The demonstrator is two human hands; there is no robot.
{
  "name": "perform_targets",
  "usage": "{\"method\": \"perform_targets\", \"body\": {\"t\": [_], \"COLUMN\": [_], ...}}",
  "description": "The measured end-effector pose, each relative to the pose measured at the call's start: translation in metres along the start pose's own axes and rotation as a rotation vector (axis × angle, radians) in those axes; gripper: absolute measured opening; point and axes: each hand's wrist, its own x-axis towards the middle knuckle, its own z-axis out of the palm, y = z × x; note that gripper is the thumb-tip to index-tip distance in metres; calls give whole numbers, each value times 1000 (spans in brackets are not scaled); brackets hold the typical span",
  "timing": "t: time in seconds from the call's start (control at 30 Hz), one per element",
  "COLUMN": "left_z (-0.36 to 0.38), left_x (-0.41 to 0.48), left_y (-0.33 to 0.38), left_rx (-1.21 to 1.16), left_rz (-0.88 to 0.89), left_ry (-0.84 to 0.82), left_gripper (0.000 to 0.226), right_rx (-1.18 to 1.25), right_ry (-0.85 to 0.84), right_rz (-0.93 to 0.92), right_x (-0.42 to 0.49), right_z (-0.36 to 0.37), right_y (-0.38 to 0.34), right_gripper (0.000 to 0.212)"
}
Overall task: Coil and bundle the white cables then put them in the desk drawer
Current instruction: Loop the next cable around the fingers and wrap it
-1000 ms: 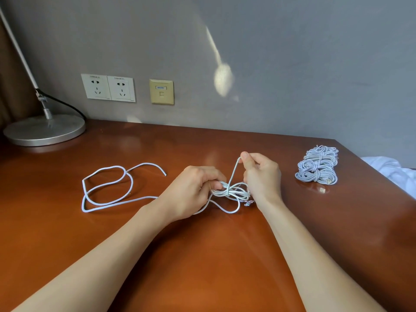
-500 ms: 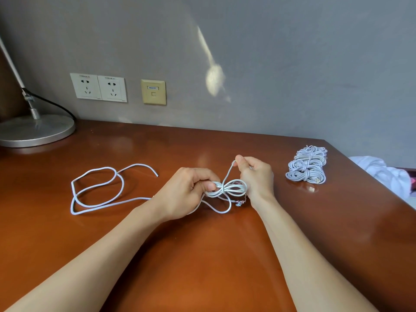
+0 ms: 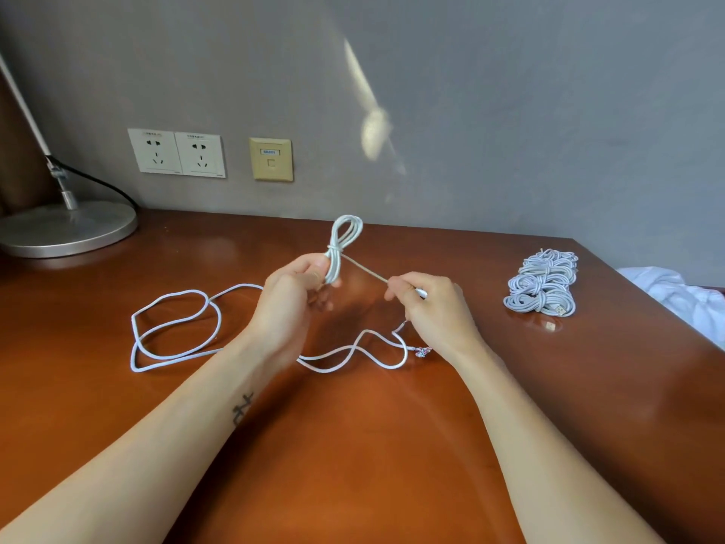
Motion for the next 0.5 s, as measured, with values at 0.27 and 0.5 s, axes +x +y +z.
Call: {"method": "perform_targets", "body": {"t": [0.27, 0.5], "left_z": [-19, -16], "left_x": [16, 16], "left_y": [-7, -8], "left_rx": [-136, 282], "left_rz": [-266, -199], "left_ry": [220, 366], "left_gripper": [25, 24], "right_rx": [28, 62], "right_ry": [-249, -298], "right_rz": [-113, -157], "right_x": [-8, -13], "right_z": [1, 4], "right_y": [-16, -26], "right_gripper": [29, 24]}}
